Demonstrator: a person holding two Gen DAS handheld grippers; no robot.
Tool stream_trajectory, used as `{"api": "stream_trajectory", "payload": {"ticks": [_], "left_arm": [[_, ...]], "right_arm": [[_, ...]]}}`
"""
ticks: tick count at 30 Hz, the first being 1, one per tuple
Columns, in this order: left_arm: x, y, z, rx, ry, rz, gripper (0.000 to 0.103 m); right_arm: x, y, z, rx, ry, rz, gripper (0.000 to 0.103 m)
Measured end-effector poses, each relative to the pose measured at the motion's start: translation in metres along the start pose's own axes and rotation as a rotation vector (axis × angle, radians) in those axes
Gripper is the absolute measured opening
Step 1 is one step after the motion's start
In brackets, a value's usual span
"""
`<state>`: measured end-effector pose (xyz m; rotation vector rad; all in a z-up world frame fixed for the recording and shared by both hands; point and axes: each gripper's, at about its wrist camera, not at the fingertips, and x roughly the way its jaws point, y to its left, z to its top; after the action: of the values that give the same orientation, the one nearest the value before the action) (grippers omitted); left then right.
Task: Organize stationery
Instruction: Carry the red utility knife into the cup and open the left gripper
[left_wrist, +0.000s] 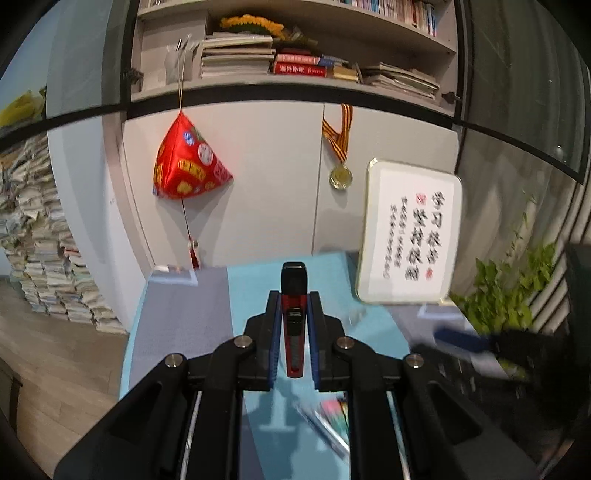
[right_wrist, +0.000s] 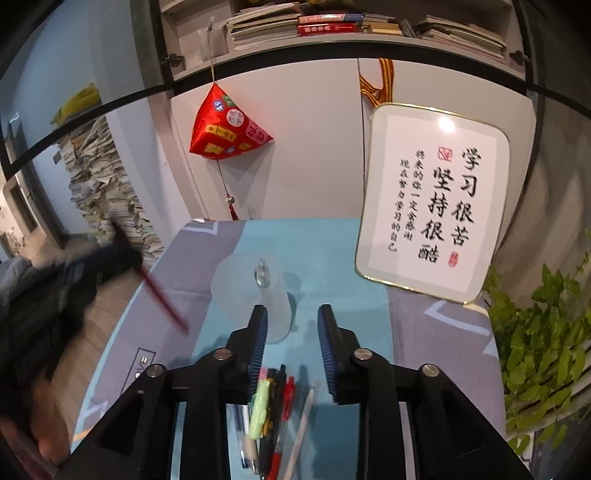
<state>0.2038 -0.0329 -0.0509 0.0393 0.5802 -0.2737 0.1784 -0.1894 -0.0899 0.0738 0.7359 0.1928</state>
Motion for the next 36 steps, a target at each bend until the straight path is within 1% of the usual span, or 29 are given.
{"api": "stream_trajectory", "payload": {"ticks": [3,7,11,15,24,36], "left_arm": [[0.016,-0.005,0.012,0.016,-0.016,0.033,0.012],[0.037,-0.007,0.016,0.013,-0.013,0.043,0.012],[0.056,-0.006,0.015,-0.005,0.023,0.041,0.012],[0.067,-0.01,0.005,0.002,0.056,0.04,0.012],[0.081,-0.009,-0.012,0.01,0.122,0.043,0.012],[0.083,-0.006,-0.02,0.003,0.155,0.046,0.013]], "right_arm": [[0.001,-0.004,-0.009,0.004,0.015,0.002,0.029],[0.004,-0.013,-0.022,0.023,0.041,0.006,0.029],[0.007,-0.022,-0.03,0.044,0.058,0.004,0.029],[0.012,-0.029,-0.034,0.065,0.074,0.008,0.029],[0.027,-0.039,-0.046,0.112,0.133,0.02,0.029],[0.032,-0.037,-0.05,0.121,0.162,0.022,0.029]]}}
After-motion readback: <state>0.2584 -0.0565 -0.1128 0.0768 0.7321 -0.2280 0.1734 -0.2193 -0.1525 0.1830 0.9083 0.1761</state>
